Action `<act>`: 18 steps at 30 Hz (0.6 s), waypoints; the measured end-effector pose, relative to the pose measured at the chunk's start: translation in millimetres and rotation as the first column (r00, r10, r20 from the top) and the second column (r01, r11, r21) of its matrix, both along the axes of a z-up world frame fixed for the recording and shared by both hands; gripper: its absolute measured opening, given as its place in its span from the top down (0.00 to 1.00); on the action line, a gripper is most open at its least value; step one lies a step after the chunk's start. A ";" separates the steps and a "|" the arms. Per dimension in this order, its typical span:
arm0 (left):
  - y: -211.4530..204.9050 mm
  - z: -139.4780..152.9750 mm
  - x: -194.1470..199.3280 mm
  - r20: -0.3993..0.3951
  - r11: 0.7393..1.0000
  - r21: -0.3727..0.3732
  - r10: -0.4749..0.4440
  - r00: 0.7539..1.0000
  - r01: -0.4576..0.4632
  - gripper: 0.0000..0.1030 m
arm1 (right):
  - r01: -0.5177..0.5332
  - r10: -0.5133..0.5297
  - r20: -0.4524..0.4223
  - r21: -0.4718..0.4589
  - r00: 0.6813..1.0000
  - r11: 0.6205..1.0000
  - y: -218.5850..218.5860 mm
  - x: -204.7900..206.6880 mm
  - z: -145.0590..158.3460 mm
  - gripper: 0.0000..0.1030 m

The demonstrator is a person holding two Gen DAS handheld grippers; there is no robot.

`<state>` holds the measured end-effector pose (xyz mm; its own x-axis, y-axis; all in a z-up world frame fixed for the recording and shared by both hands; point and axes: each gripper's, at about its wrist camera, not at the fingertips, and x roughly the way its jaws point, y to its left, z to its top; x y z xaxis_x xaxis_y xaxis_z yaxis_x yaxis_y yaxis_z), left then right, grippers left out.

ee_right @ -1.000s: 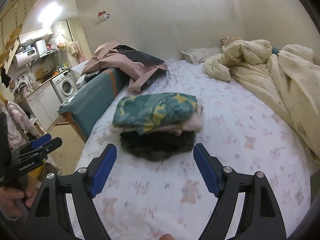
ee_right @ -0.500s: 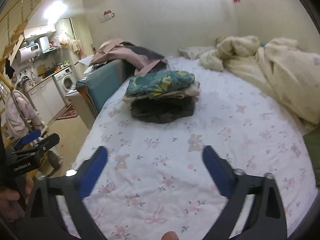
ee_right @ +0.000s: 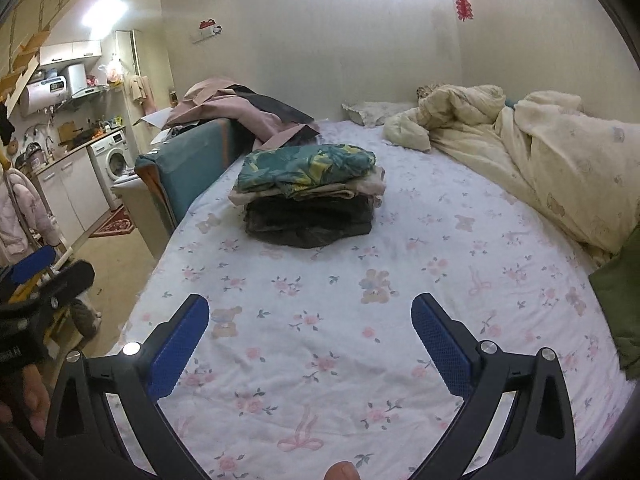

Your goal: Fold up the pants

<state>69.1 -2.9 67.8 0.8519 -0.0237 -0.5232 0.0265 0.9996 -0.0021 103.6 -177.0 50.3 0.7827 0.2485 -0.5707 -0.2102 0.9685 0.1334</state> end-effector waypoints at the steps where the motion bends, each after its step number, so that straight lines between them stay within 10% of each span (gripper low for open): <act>1: 2.6 -1.6 2.1 -0.011 1.000 -0.012 0.008 1.000 -0.008 0.00 | 0.000 0.000 0.006 -0.008 1.000 1.000 0.8 -0.8 0.4 0.00; 18: 0.6 -7.1 3.2 -0.030 1.000 -0.017 0.006 1.000 -0.006 0.00 | -0.003 0.005 0.038 -0.040 0.999 0.999 8.2 -4.2 3.2 0.00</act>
